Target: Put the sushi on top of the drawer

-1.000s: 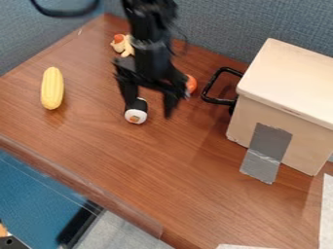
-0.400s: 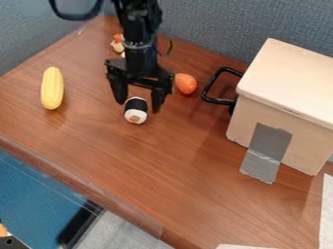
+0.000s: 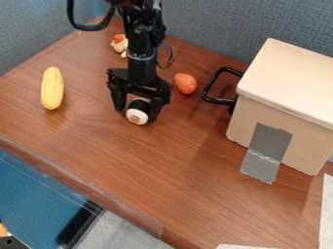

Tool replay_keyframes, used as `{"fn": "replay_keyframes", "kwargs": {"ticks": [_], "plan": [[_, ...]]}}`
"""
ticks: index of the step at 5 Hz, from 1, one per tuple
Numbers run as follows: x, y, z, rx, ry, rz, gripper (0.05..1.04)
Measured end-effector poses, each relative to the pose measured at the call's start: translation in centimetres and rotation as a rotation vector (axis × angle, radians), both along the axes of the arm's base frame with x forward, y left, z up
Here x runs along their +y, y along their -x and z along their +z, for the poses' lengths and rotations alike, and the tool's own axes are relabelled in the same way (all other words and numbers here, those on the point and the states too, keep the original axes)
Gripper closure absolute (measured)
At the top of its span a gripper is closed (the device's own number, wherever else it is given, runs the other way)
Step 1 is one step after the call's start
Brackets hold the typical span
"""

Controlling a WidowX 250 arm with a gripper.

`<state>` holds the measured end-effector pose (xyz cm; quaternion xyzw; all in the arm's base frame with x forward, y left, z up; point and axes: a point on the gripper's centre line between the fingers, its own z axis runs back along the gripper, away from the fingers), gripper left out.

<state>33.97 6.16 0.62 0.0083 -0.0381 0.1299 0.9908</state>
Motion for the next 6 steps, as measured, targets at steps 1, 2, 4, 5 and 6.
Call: {"fn": "replay_keyframes", "kwargs": {"ticks": [1, 2, 4, 5, 6], "plan": [[-0.7, 0.2, 0.1, 0.021, -0.007, -0.008, 0.41], [-1.3, -0.1, 2.3, -0.018, 0.005, 0.007, 0.549], [-8.4, -4.0, 11.5, -0.105, 0.061, -0.047, 0.568], [-12.1, -5.9, 12.8, -0.101, 0.076, -0.079, 0.568], [-16.2, -7.5, 12.0, -0.083, 0.074, -0.139, 0.568]]}}
